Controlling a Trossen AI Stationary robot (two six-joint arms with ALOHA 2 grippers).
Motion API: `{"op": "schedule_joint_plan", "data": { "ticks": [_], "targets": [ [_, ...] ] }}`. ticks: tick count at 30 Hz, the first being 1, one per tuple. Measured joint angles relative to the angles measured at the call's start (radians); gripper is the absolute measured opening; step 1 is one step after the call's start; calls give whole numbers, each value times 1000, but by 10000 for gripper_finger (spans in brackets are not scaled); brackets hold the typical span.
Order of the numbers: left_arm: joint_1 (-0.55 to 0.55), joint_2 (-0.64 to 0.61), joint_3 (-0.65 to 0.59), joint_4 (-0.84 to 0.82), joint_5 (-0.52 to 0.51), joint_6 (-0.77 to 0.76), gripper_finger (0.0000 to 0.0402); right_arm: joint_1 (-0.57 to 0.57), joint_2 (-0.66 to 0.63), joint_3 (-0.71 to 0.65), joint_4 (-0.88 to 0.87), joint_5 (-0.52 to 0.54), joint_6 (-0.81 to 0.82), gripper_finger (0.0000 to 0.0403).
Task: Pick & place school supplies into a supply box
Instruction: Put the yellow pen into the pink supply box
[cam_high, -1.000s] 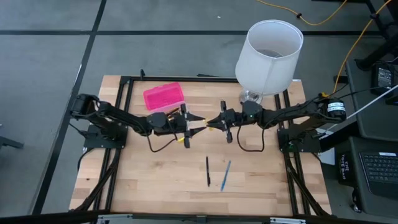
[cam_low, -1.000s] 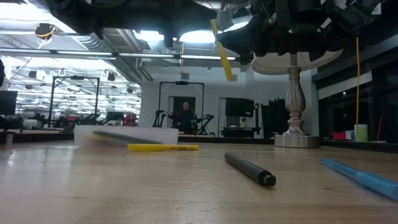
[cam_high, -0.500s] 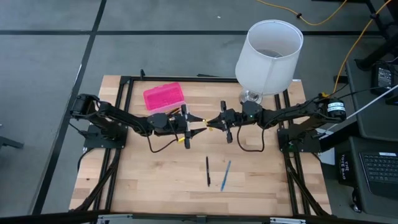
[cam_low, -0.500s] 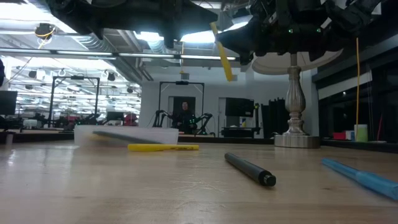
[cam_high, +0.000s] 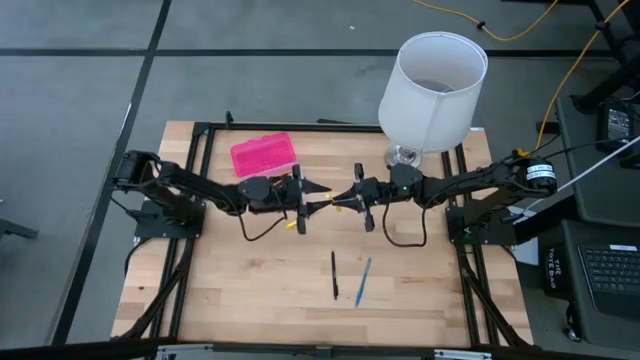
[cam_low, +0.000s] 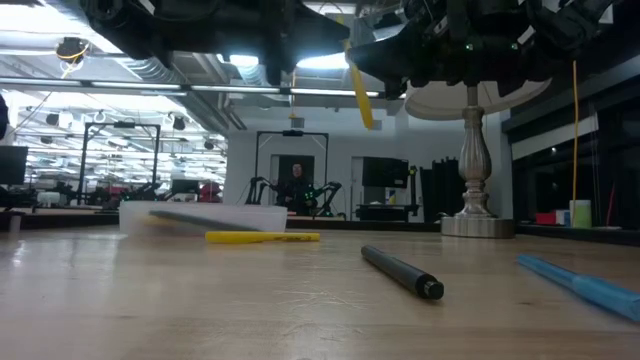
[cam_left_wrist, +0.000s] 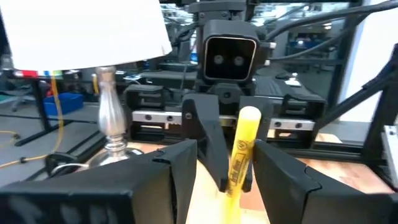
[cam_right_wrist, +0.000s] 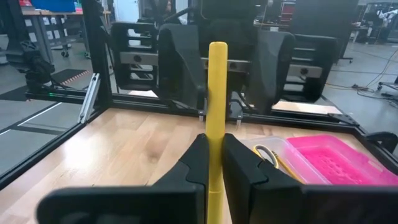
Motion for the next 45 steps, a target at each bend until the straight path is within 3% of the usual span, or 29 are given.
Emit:
{"op": "schedule_joint_plan", "data": {
  "ticks": [4, 11, 21, 27, 35, 41, 45],
  "targets": [
    [14, 0, 0, 4, 89, -6, 138, 0, 0, 0, 0, 0, -1, 29],
    [16, 0, 0, 4, 124, -15, 113, 0, 0, 0, 0, 0, -2, 29],
    [16, 0, 0, 4, 154, 61, 16, 1, 0, 0, 1, -8, -23, 29],
    [10, -1, 0, 7, 153, 61, 13, 1, -1, 0, 1, -8, -22, 35],
    [6, -10, 0, -4, 157, 61, 12, 0, -1, 0, 0, -2, -13, 100],
    [1, -62, -1, -134, 159, 52, 12, -2, -16, 0, -11, 12, -27, 113],
    [-17, -104, -1, -238, 92, 51, 12, -12, -29, 1, -12, 18, -29, 114]
  ]
}}
